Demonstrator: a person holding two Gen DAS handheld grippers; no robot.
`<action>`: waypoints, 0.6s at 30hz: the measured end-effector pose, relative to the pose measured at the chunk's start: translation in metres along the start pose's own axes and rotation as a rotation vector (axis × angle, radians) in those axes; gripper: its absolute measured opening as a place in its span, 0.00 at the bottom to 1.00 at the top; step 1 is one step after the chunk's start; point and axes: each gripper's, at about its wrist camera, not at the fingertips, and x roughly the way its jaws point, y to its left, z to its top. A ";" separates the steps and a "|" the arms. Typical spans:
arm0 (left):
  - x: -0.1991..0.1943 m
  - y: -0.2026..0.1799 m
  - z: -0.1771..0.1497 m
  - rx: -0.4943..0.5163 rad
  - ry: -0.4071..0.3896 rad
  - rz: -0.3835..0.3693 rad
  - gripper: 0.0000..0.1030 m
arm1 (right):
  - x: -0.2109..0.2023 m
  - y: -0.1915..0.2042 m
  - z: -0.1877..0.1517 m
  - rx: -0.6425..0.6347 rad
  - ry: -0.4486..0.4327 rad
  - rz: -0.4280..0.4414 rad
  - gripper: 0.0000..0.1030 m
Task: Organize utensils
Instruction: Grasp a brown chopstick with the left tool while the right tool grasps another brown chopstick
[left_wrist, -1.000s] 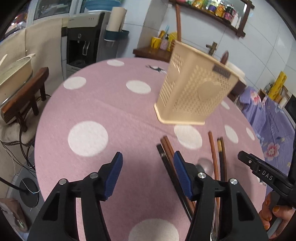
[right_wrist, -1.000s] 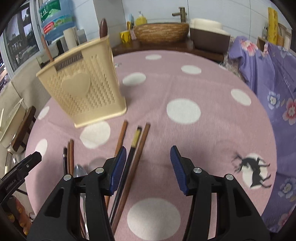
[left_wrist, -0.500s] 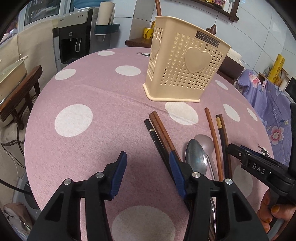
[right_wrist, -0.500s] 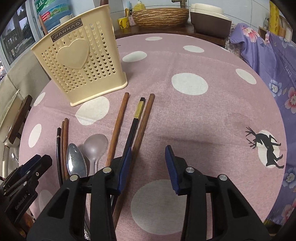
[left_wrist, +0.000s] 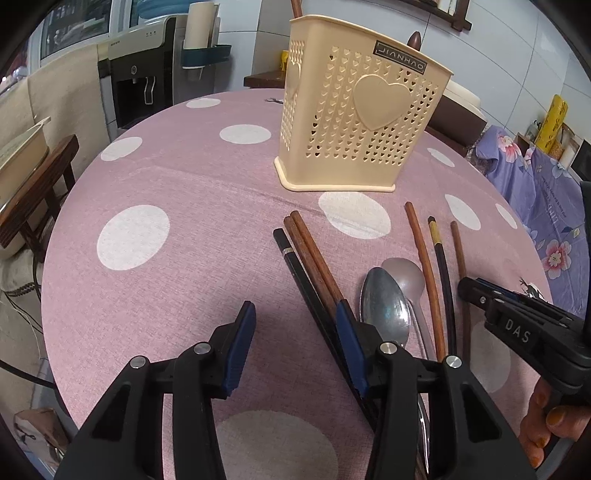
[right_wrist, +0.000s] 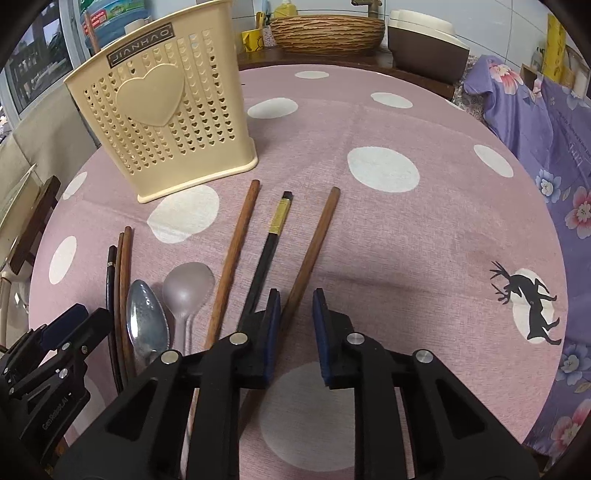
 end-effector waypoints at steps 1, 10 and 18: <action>0.000 0.000 0.000 0.003 0.000 0.003 0.43 | 0.000 -0.003 0.000 0.003 0.000 0.000 0.18; 0.000 0.004 0.001 0.018 0.013 0.015 0.34 | -0.002 -0.017 -0.001 0.030 0.001 0.009 0.18; 0.013 0.006 0.018 -0.004 0.023 0.027 0.32 | 0.011 -0.025 0.020 0.085 0.017 0.003 0.18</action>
